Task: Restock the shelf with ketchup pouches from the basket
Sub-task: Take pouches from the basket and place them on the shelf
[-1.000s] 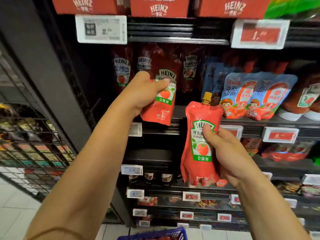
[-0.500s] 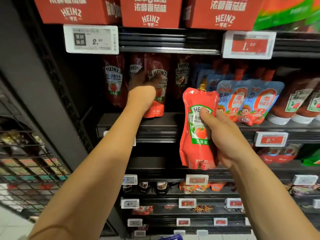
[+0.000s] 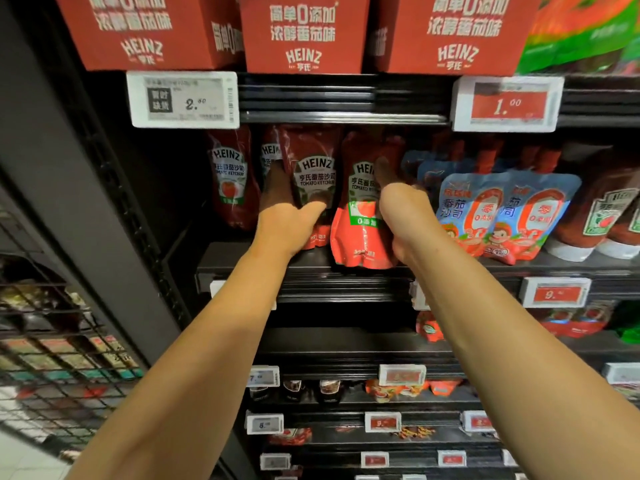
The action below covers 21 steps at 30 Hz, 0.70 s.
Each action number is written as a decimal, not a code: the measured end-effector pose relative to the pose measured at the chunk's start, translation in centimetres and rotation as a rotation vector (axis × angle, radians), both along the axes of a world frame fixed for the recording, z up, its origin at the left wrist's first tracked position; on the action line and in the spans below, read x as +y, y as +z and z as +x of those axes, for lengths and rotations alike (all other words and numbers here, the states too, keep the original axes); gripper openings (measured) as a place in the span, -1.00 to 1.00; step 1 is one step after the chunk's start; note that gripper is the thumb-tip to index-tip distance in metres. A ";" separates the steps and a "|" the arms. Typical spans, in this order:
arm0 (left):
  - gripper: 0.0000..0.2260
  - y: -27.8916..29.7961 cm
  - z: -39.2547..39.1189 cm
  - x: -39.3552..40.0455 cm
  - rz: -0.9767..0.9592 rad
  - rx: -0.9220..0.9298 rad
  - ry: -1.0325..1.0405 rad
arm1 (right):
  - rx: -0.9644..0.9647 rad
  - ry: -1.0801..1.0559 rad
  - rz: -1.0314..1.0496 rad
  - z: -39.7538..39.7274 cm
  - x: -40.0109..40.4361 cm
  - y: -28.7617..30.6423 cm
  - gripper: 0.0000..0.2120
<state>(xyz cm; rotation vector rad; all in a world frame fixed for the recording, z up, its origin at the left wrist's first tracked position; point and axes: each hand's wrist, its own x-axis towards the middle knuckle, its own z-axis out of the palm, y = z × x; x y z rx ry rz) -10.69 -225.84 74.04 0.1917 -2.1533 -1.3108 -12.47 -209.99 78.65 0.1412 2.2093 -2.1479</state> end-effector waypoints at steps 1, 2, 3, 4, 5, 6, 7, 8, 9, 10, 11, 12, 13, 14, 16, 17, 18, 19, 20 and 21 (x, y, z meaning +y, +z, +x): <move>-0.14 -0.2 0.1 0.0 -0.033 -0.043 0.002 | 0.019 0.009 0.055 -0.3 -0.2 0.0 -0.77; -0.16 -0.5 0.2 0.0 -0.085 -0.071 0.000 | 0.043 0.032 0.086 -0.4 -0.2 -0.1 -0.81; -0.25 -0.8 0.1 0.1 -0.139 -0.077 -0.001 | 0.070 0.062 0.086 -0.4 -0.2 -0.3 -0.84; -0.35 -1.1 0.0 0.1 -0.180 -0.064 0.001 | 0.078 0.081 0.068 -0.4 -0.2 -0.6 -0.82; -0.35 -1.2 -0.1 0.1 -0.194 -0.062 0.007 | 0.097 0.055 0.042 -0.2 -0.3 -0.7 -0.74; -0.32 -1.3 -0.4 0.0 -0.201 -0.083 0.017 | 0.138 -0.015 0.035 -0.4 -0.6 -0.9 -0.65; -0.31 -1.3 -0.6 -0.2 -0.215 -0.146 0.038 | 0.206 -0.118 0.028 -0.8 -0.9 -1.1 -0.56; -0.32 -1.3 -0.8 -0.4 -0.245 -0.207 0.060 | 0.274 -0.204 0.009 -1.2 -1.1 -1.3 -0.50; -0.32 -1.3 -0.9 -0.5 -0.269 -0.249 0.074 | 0.325 -0.242 0.007 -1.5 -1.4 -1.7 -0.49; -0.32 -1.4 -1.0 -0.6 -0.282 -0.234 0.076 | 0.359 -0.266 0.020 -1.8 -1.5 -2.1 -0.49; -0.28 -1.3 -0.9 -0.6 -0.272 -0.172 0.064 | 0.353 -0.250 0.100 -2.0 -1.5 -2.4 -0.52; -0.24 -1.2 -0.7 -0.5 -0.251 -0.096 0.051 | 0.306 -0.166 0.235 -1.9 -1.5 -2.9 -0.57; -0.24 -1.0 -0.5 -0.4 -0.229 -0.040 0.043 | 0.244 -0.084 0.323 -1.9 -1.5 -3.2 -0.61; -0.26 -0.8 -0.3 -0.3 -0.216 -0.002 0.037 | 0.264 -0.064 0.407 -2.0 -1.4 -3.6 -0.62; -0.32 -0.5 -0.4 -0.4 -0.219 0.036 0.041 | 0.284 -0.086 0.325 -1.4 -1.8 -3.7 -0.61; -0.35 -0.4 -0.4 -0.4 -0.228 0.047 0.050 | 0.231 -0.080 0.322 -1.5 -1.8 -4.0 -0.67; -0.36 -0.4 -0.5 -0.5 -0.237 0.053 0.062 | 0.190 -0.101 0.318 -1.4 -1.7 -4.1 -0.73; -0.36 -0.3 -0.5 -0.5 -0.240 0.050 0.072 | 0.204 -0.114 0.370 -1.5 -1.7 -4.1 -0.73; -0.36 -0.4 -0.5 -0.5 -0.241 0.048 0.080 | 0.177 -0.111 0.471 -1.5 -1.5 -4.1 -0.71; -0.36 -0.4 -0.5 -0.5 -0.235 0.046 0.085 | 0.144 -0.100 0.522 -1.8 -1.4 -4.1 -0.70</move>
